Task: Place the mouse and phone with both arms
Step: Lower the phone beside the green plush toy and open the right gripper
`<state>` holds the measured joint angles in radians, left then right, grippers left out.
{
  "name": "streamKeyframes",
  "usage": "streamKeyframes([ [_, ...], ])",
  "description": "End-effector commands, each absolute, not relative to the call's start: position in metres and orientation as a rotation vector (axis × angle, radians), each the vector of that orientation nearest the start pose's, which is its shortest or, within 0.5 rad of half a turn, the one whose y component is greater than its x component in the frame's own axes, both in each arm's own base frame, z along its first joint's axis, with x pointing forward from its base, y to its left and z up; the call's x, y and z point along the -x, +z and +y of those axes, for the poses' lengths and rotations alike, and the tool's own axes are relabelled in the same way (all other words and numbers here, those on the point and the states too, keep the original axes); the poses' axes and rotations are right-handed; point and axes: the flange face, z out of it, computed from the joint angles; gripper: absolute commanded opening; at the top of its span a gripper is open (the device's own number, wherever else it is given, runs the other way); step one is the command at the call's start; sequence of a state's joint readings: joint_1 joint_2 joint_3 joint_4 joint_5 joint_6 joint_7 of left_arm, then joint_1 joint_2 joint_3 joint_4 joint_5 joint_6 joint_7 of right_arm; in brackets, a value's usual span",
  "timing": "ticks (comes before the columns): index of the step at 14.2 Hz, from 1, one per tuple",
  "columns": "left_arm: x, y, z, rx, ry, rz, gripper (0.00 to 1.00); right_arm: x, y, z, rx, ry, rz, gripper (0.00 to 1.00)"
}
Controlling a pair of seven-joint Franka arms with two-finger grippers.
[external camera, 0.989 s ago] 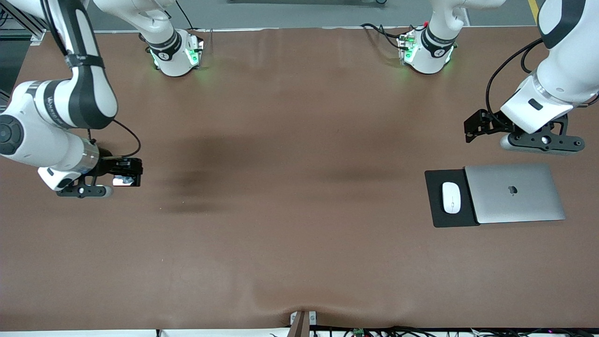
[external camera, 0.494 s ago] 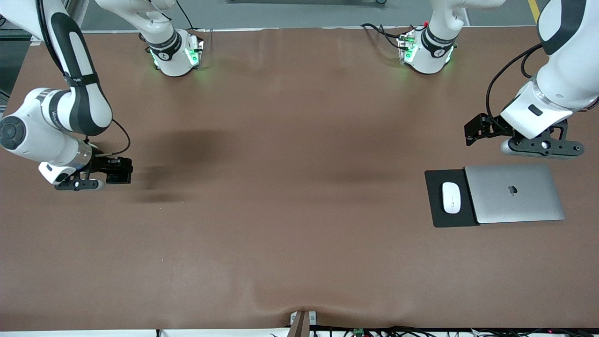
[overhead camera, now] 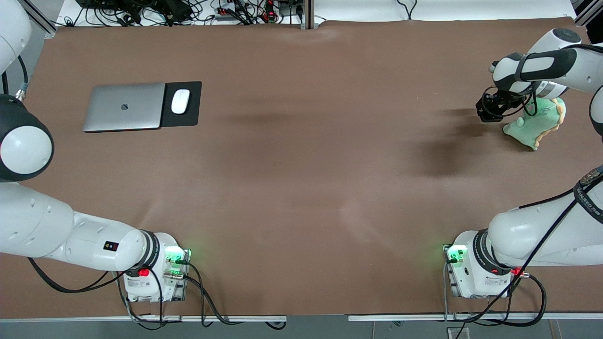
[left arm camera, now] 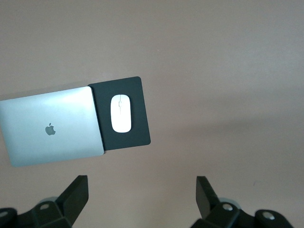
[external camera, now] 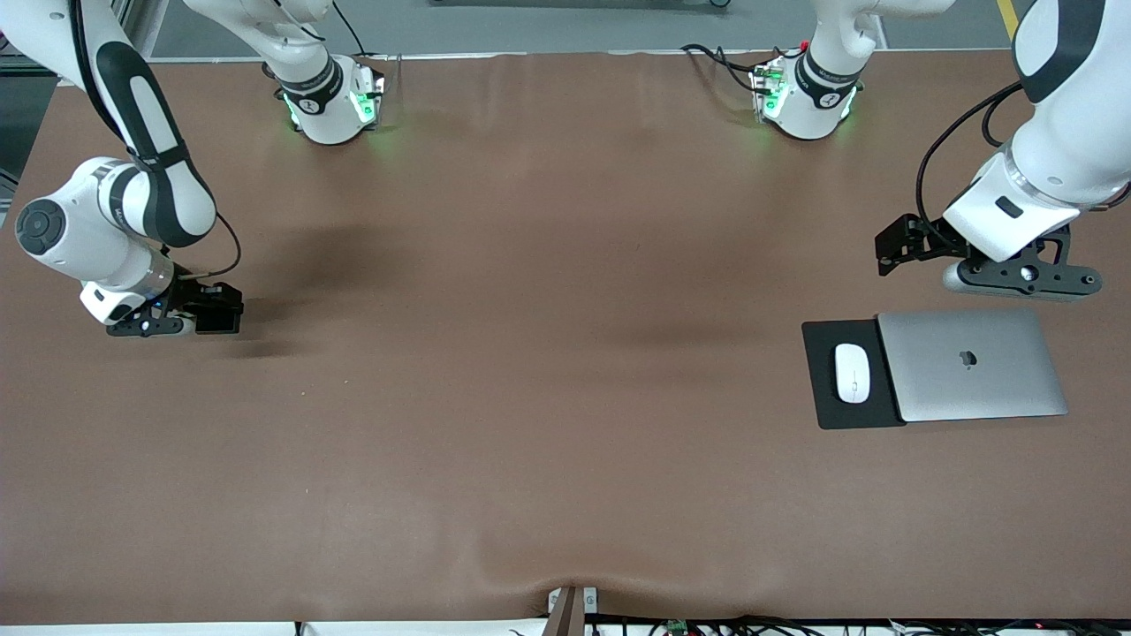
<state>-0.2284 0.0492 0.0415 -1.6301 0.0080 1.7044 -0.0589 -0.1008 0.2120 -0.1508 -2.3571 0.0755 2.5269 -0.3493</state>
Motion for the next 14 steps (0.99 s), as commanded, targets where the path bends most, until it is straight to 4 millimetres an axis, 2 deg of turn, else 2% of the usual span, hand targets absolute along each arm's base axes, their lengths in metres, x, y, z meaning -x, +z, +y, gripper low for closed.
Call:
streamKeyframes([
  [1,-0.571,0.585,-0.110,3.132,-0.025,0.210,1.00,-0.456,0.218,-0.137,3.135,-0.032,-0.075,0.00],
  [6,-0.571,0.586,-0.110,3.133,-0.027,0.200,1.00,-0.439,0.205,-0.145,3.133,-0.014,-0.054,0.00],
  [10,-0.571,0.590,-0.112,3.135,-0.041,0.212,1.00,-0.438,0.198,-0.145,3.128,0.006,-0.047,0.09],
  [12,-0.571,0.589,-0.112,3.136,-0.039,0.214,1.00,-0.440,0.196,-0.139,3.125,0.011,-0.041,0.10],
  [14,-0.571,0.590,-0.112,3.134,-0.041,0.219,1.00,-0.447,0.197,-0.115,3.105,-0.001,-0.015,0.10],
])
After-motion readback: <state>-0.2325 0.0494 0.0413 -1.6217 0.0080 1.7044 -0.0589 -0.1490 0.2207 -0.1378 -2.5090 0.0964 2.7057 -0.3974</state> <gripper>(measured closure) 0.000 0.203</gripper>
